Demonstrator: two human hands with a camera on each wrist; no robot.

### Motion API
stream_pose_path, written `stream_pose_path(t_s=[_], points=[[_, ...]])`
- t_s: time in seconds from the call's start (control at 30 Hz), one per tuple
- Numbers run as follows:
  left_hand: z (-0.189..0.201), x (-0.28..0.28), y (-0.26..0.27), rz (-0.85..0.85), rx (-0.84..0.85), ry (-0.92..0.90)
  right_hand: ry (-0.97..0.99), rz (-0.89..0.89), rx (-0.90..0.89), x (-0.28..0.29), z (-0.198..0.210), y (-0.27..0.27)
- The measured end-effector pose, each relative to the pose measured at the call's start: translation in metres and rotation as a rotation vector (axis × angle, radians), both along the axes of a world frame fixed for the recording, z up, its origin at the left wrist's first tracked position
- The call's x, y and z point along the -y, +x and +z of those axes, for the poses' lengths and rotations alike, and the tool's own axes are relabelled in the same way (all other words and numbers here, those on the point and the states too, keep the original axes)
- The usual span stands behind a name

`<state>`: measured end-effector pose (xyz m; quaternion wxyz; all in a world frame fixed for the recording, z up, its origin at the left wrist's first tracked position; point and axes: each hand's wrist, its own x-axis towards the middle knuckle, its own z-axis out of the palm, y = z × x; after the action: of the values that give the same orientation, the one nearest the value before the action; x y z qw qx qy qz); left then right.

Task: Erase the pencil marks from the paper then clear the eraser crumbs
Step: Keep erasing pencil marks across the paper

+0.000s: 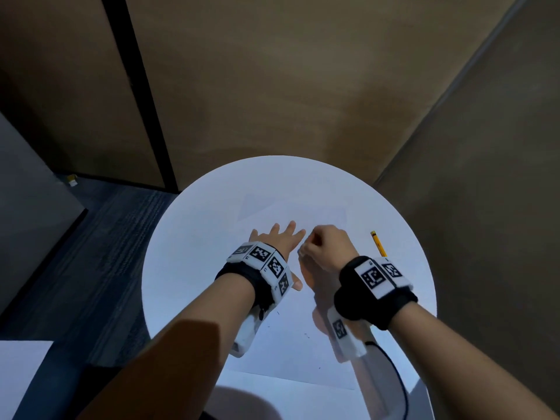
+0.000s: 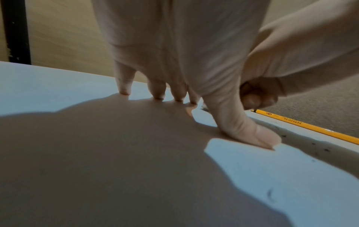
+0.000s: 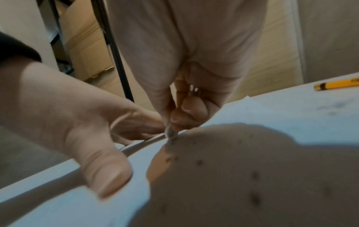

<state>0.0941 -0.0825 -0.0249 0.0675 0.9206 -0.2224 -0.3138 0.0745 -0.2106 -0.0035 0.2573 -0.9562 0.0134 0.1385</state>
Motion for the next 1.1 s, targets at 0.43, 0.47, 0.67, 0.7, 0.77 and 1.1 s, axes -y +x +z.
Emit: stream_pose_path(t_s=[0.43, 0.47, 0.67, 0.7, 0.77, 1.1], points=[[0.002, 0.001, 0.0, 0.014, -0.014, 0.0, -0.004, 0.035, 0.016, -0.003, -0.005, 0.001], [0.002, 0.001, 0.0, 0.011, -0.017, 0.008, 0.006, 0.058, -0.019, -0.001, -0.006, -0.004], [0.0, 0.002, 0.0, 0.008, -0.016, 0.02, -0.044, 0.109, -0.141, 0.001, 0.001, 0.003], [0.0, 0.001, 0.0, 0.011, -0.013, 0.012, -0.018, 0.058, -0.087, -0.002, -0.001, 0.006], [0.003, 0.002, 0.0, 0.014, -0.021, 0.004, 0.028, -0.02, 0.001, -0.005, -0.008, 0.004], [-0.002, 0.0, 0.0, 0.002, 0.001, 0.011, -0.028, 0.065, -0.143, 0.003, 0.0, -0.002]])
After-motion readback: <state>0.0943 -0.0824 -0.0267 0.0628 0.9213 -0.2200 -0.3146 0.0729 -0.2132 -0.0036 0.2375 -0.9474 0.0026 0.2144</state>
